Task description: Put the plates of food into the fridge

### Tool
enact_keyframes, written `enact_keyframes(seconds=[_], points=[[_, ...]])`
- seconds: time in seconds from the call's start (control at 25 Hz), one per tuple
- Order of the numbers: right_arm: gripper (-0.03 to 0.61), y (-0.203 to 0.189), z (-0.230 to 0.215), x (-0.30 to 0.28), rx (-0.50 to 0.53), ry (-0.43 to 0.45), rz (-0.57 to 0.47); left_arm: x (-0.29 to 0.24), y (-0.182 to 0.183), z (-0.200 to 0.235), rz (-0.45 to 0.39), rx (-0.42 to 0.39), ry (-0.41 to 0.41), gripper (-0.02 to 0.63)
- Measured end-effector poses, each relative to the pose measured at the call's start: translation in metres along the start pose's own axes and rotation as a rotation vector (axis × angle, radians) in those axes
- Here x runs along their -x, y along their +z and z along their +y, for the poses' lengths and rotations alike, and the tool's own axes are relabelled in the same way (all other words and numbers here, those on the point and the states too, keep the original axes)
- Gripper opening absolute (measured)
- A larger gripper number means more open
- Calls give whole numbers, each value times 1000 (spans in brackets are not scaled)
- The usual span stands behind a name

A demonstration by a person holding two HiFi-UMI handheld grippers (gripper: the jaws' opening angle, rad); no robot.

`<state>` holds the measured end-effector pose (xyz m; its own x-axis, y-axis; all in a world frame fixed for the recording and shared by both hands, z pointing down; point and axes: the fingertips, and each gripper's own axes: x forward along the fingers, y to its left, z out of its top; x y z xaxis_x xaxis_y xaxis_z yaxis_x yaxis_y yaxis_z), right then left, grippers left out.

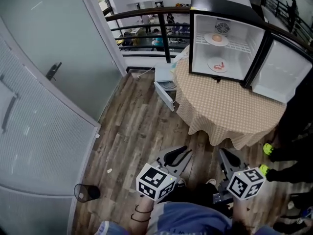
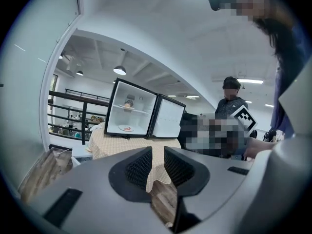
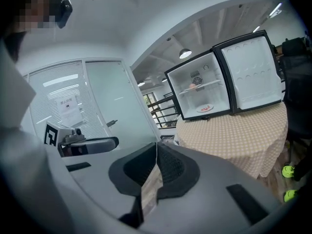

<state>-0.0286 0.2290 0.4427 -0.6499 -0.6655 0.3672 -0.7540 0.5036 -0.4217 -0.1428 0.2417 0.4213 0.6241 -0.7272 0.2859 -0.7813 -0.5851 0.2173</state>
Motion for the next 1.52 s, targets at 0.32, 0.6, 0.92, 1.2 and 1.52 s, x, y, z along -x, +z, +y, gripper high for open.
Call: enact_keyframes(seconds=[0.32,0.6,0.92,1.2,1.52], points=[[20,-9,17,29,52,61,14,11,9,-47,-67,26,-1,86],[20,-25,7,77,70,73,23,7,2,-114,-81,21,-8,86],[18,-48,-15,138,37,33,14,7,-24,-173,-54,33,-22,86],[18,-50,-37,176,20,5,-27,5,-32,-209,-41,23,-34,86],[18,-45,-66,202,8,-44,-69,2,-33,-227,-55,14,-31,86]])
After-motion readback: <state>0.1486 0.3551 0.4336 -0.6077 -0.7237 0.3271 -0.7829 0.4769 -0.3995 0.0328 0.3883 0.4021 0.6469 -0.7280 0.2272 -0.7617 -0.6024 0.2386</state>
